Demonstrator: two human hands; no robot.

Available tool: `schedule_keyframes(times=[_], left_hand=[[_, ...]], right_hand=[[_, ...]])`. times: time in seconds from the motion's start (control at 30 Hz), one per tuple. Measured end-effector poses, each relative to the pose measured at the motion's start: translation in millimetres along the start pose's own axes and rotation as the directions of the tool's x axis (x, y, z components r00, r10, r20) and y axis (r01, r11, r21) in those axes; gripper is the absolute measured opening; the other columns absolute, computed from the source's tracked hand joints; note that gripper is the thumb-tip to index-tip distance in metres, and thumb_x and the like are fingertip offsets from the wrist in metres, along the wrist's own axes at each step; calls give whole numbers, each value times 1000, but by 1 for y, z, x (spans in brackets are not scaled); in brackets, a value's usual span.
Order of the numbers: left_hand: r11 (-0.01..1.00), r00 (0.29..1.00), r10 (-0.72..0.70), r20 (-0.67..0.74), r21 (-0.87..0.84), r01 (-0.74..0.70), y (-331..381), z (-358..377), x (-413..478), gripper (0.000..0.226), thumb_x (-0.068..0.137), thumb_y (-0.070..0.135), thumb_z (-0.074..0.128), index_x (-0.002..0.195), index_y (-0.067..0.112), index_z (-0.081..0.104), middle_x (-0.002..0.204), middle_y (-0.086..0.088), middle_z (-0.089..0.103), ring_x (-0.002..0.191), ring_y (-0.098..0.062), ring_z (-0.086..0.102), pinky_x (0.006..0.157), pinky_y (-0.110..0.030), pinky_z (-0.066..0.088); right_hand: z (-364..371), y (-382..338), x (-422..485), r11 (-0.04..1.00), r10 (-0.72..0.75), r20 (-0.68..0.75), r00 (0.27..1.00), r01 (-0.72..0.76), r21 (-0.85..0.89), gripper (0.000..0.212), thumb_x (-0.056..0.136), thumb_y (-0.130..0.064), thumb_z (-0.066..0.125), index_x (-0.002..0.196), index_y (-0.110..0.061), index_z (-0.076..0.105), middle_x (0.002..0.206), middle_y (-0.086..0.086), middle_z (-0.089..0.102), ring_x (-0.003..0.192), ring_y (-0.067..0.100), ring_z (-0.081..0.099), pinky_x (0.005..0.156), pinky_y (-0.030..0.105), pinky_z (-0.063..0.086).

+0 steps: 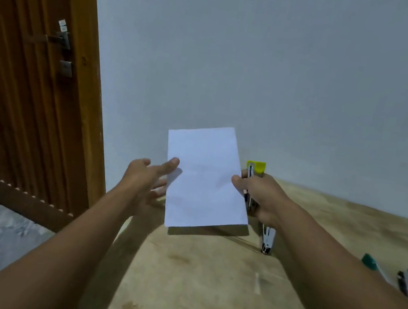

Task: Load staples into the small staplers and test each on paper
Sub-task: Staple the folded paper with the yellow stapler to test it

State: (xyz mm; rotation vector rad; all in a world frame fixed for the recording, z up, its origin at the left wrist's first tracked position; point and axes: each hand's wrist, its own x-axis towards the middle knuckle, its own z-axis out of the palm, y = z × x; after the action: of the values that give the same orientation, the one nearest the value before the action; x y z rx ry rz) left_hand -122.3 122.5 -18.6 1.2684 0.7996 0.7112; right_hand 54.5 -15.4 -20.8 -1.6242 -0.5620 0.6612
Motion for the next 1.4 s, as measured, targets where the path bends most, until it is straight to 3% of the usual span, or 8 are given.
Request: schedule_keyframes(times=[0.17,0.57,0.73,0.87,1.0,1.07,1.17,1.4], left_hand=[[996,993,94,71,2,-95,-19,26,-14,9,94,12,61,99,10,69,88,-3,75,60,-15,73,51,-25,56],[981,964,192,184,-36,-188,2,34,-23,23,90,-10,48,91,3,67,98,-12,67,87,-22,63,72,-29,52],[960,954,279,113,-19,-278,13,27,-16,43,80,-15,55,53,12,74,101,-3,73,102,-28,66,88,-38,53],[955,955,295,21,-16,-295,20,29,-20,30,86,-10,52,84,8,76,101,-3,73,97,-28,68,90,-39,55],[860,952,-83,296,-461,218,20,22,-28,47,89,38,61,122,5,58,117,-17,66,108,-35,66,93,-47,51],[859,901,-68,428,-434,271,15,21,-34,61,78,48,71,118,3,60,115,-14,67,105,-32,67,86,-43,57],[959,926,22,377,-270,87,8,32,-40,35,80,17,75,110,3,67,109,-6,69,90,-21,66,67,-26,59],[872,954,36,297,-476,116,12,43,-52,4,86,-1,65,90,-1,65,85,-7,71,71,-19,71,65,-24,60]], right_hand=[[-14,6,-18,997,-22,-67,997,27,67,13,91,-21,67,86,-10,62,86,6,66,75,20,64,74,35,56],[-35,-14,-48,953,44,-16,999,-37,302,24,84,-2,46,81,-18,63,48,-2,42,40,13,36,46,22,22],[-43,-21,-53,950,95,61,994,-108,292,25,90,-38,62,100,-15,62,41,-4,42,34,8,26,47,21,18],[-43,-20,-55,992,68,16,998,-70,107,24,81,-20,78,74,-15,55,44,-7,42,37,8,26,45,23,20],[-41,-25,-53,981,-45,-121,992,67,181,18,80,-9,77,91,-7,63,60,-2,53,42,10,28,39,21,24],[-42,-29,-52,972,-85,-162,983,117,203,20,78,-10,79,89,-10,62,72,1,55,42,10,29,38,21,26],[-40,-33,-56,974,-108,-88,990,123,190,21,78,-15,81,82,-12,61,65,0,55,44,11,28,40,22,25],[-35,-31,-64,977,-131,-59,990,139,161,41,78,-12,81,69,-16,41,59,5,57,45,14,22,40,23,23]])
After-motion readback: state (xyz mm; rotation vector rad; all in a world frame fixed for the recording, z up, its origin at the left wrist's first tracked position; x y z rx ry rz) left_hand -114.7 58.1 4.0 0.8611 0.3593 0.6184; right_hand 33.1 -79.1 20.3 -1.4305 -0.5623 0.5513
